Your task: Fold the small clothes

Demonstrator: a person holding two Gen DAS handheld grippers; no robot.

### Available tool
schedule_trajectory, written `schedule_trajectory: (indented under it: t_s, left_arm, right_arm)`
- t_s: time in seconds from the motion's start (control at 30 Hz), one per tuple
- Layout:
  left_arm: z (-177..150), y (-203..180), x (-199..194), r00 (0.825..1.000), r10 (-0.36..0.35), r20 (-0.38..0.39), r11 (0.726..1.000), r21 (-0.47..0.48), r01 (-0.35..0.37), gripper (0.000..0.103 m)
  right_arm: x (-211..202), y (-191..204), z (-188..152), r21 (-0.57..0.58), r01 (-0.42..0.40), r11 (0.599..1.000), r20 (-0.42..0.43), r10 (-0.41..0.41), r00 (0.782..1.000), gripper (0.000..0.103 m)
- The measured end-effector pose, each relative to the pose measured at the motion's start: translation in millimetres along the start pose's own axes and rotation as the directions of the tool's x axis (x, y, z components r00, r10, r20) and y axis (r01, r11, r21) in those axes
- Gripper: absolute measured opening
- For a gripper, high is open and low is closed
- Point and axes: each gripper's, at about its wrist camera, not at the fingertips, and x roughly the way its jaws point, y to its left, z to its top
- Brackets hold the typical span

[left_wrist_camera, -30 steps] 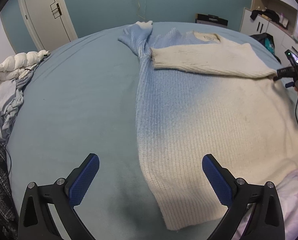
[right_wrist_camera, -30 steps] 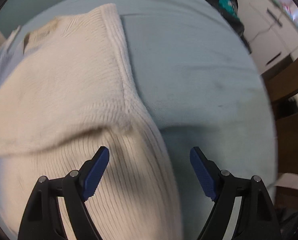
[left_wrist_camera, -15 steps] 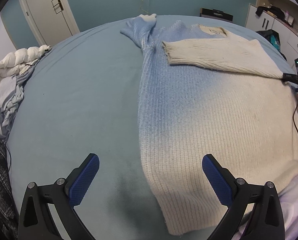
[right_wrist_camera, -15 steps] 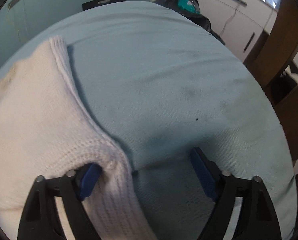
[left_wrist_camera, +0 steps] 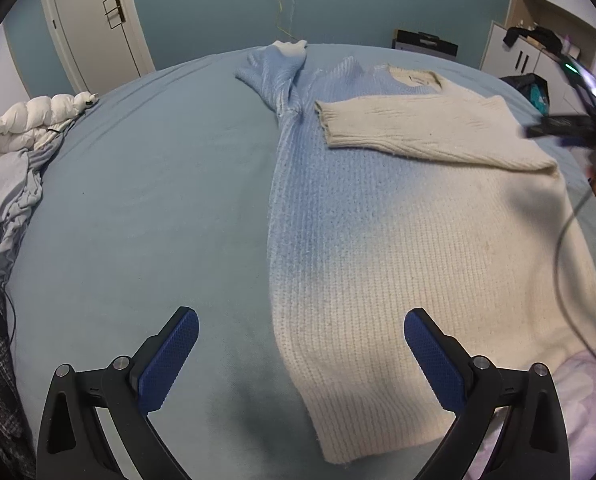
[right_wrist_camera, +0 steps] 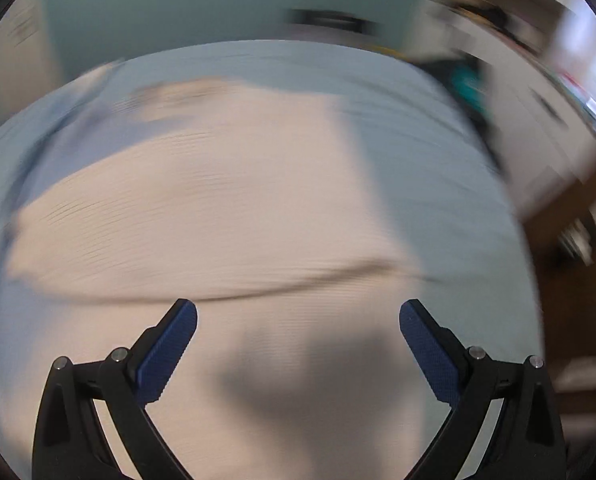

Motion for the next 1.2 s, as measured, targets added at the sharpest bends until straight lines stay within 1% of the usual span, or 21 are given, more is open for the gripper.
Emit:
schedule_trajectory:
  t_s: [0.07,0.13,0.23,0.3,0.37,0.4,0.43,0.47,0.5,0.53,0.57,0.7,0.8,0.87,0.9,0.93,1.03,1.07,1.1,1.13,1.2]
  left_arm:
    - [1,5,-2,1.000,-0.003,0.005,1.000,-0.015,0.003,0.103]
    - [2,10,-3,1.000,-0.012,0.007,0.999,-0.037,0.012,0.103]
    - [2,16,-4,1.000,-0.030,0.009,0.997,-0.065,0.030,0.103]
    - [3,18,-4,0.998,-0.058,0.013,0.995,-0.079,0.058,0.103]
    - [4,18,-4,0.998,-0.066,0.017,0.995,-0.075,0.067,0.103]
    - [4,18,-5,0.998,-0.064,0.019,0.995,-0.073,0.065,0.103]
    - [5,17,-4,0.998,-0.063,0.022,0.995,-0.072,0.064,0.103]
    - [6,18,-4,0.997,-0.068,0.022,0.995,-0.073,0.069,0.103]
    - [7,18,-4,0.997,-0.075,0.022,0.994,-0.078,0.077,0.103]
    - [8,19,-4,0.997,-0.080,0.022,0.993,-0.082,0.081,0.103]
    - [8,20,-4,0.996,-0.085,0.025,0.992,-0.090,0.087,0.103]
    - [9,21,-5,0.996,-0.087,0.032,0.990,-0.106,0.090,0.103]
    - [7,19,-4,0.997,-0.079,0.026,0.992,-0.100,0.081,0.103]
    - [6,17,-3,0.997,-0.074,0.023,0.993,-0.090,0.075,0.103]
    - [6,16,-3,0.997,-0.070,0.020,0.994,-0.086,0.072,0.103]
    - [5,15,-3,0.998,-0.067,0.019,0.994,-0.082,0.069,0.103]
    - [4,12,-2,0.998,-0.068,0.014,0.995,-0.071,0.069,0.103]
    - [4,10,0,0.998,-0.066,0.012,0.996,-0.067,0.066,0.103]
    - [5,9,1,0.998,-0.063,0.009,0.996,-0.063,0.063,0.103]
    - [5,8,2,0.998,-0.061,0.005,0.996,-0.060,0.061,0.103]
    - [5,6,4,0.998,-0.057,0.000,0.997,-0.054,0.057,0.103]
  right_arm:
    - [8,63,10,-0.116,-0.097,0.989,-0.020,0.095,0.995,0.099]
    - [29,104,14,-0.207,-0.135,0.969,-0.047,0.128,0.991,0.098]
    - [61,160,20,-0.305,-0.125,0.944,-0.085,0.104,0.991,0.095]
    - [83,181,27,-0.332,-0.096,0.938,-0.083,0.072,0.994,0.095]
    - [104,182,29,-0.325,-0.091,0.941,-0.092,0.064,0.994,0.091]
    - [112,180,31,-0.314,-0.094,0.945,-0.113,0.062,0.992,0.070]
    - [122,174,35,-0.293,-0.096,0.951,-0.144,0.056,0.988,0.058]
    - [123,166,41,-0.272,-0.109,0.956,-0.133,0.075,0.988,0.057]
    - [119,159,45,-0.253,-0.124,0.960,-0.102,0.101,0.990,0.036]
    - [117,154,48,-0.250,-0.118,0.961,-0.090,0.098,0.991,0.011]
    - [113,150,53,-0.238,-0.110,0.965,-0.084,0.093,0.992,0.011]
    - [77,134,71,-0.164,-0.175,0.971,-0.001,0.177,0.984,0.011]
    - [79,138,68,-0.103,-0.278,0.955,-0.054,0.273,0.960,0.013]
    - [92,157,48,-0.086,-0.329,0.940,-0.164,0.313,0.936,0.033]
    - [105,153,41,-0.059,-0.362,0.930,-0.227,0.340,0.912,0.046]
    - [106,146,37,-0.026,-0.376,0.926,-0.240,0.359,0.902,0.049]
    - [92,98,30,0.111,-0.457,0.882,-0.163,0.470,0.867,0.053]
    - [85,78,32,0.147,-0.479,0.866,-0.123,0.496,0.859,0.057]
    - [78,47,36,0.191,-0.492,0.849,-0.055,0.510,0.859,0.070]
    - [70,27,33,0.217,-0.483,0.848,-0.007,0.496,0.868,0.079]
    - [58,-25,34,0.292,-0.427,0.856,0.094,0.419,0.903,0.082]
